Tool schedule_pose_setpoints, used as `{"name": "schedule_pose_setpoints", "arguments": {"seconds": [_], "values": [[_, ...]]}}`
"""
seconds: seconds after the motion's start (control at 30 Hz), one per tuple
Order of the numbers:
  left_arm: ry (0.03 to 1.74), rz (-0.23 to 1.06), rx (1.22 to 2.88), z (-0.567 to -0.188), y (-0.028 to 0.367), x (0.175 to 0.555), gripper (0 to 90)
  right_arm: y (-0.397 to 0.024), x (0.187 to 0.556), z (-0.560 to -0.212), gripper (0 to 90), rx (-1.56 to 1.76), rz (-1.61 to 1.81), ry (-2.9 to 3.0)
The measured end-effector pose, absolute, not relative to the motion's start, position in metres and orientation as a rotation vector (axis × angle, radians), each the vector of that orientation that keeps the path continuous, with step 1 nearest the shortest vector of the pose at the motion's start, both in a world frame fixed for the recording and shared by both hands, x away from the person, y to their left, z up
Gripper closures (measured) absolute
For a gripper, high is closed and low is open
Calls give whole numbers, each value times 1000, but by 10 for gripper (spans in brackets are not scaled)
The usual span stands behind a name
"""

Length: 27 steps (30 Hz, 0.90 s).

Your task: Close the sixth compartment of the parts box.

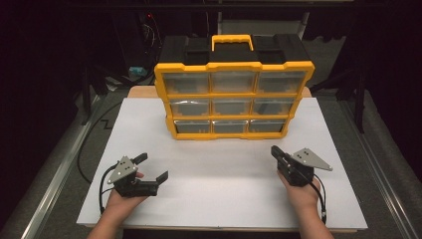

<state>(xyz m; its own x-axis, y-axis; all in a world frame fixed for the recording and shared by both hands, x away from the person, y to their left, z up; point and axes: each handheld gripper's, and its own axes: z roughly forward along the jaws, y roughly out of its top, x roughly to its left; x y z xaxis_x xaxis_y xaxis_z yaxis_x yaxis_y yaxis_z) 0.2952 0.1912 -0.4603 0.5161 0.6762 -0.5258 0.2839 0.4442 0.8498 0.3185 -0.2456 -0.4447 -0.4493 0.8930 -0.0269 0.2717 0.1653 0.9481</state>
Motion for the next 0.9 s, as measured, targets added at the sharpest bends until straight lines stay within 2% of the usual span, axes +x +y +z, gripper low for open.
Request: {"name": "schedule_pose_setpoints", "arguments": {"seconds": [0.17,0.47,0.53,0.67,0.73,0.83,0.9], "values": [[1054,320,1131,-461,193,296,2,-252,303,-450,734,1114,1288,1836],[1069,323,1121,-460,197,297,2,-267,284,-452,334,1098,1310,1880],[1071,326,1121,-460,199,298,2,-270,282,-454,269,1111,1320,1879],[1081,330,1112,-460,201,299,2,-275,280,-456,154,1121,1326,1881],[1083,333,1118,-460,202,299,2,-277,278,-457,126,1112,1332,1883],[1089,343,1121,-462,204,299,2,-279,275,-456,23,1123,1330,1867],[1093,349,1127,-462,206,298,1,-280,272,-455,2,1129,1342,1852]]}}
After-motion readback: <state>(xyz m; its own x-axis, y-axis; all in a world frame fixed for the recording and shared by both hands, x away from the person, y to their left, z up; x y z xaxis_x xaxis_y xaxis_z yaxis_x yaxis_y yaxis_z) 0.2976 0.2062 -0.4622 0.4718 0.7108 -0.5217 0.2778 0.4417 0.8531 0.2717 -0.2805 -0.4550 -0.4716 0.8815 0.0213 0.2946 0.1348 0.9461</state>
